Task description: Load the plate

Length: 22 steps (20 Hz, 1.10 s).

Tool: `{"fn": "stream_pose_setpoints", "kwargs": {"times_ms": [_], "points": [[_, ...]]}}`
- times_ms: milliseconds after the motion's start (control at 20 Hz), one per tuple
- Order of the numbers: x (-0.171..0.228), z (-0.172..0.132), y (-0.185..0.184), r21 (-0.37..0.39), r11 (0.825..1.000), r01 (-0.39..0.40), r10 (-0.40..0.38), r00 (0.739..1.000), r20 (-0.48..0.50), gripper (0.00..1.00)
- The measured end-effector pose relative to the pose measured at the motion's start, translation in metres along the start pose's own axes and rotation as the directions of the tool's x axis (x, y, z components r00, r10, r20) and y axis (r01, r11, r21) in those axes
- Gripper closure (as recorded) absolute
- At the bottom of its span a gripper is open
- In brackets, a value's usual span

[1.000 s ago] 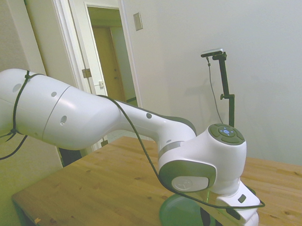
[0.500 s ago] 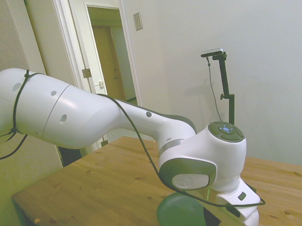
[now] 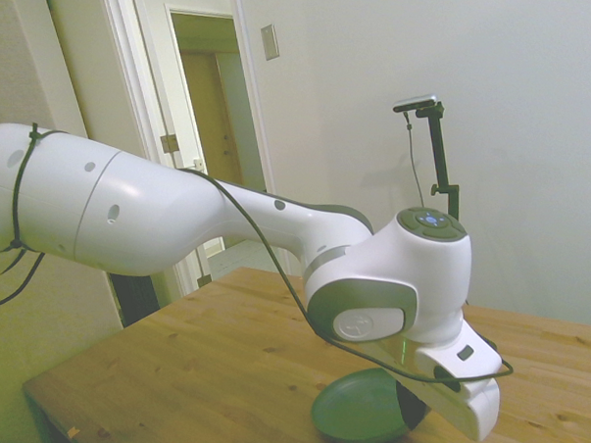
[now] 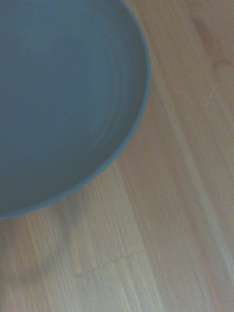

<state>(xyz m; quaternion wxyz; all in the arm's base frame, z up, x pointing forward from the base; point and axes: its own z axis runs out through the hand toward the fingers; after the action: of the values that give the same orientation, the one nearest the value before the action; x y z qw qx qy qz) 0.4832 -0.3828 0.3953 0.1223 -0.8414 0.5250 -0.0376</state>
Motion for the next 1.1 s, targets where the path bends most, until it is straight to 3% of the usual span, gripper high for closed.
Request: {"fn": "stream_pose_setpoints", "kwargs": {"times_ms": [600, 1100], "points": [[-0.045, -0.066, -0.042, -0.039, 0.999, -0.005, 0.000, 0.995, -0.102, 1.00], [-0.129, -0.097, -0.142, -0.066, 0.998, 0.012, -0.027, 0.975, -0.221, 1.00]]}}
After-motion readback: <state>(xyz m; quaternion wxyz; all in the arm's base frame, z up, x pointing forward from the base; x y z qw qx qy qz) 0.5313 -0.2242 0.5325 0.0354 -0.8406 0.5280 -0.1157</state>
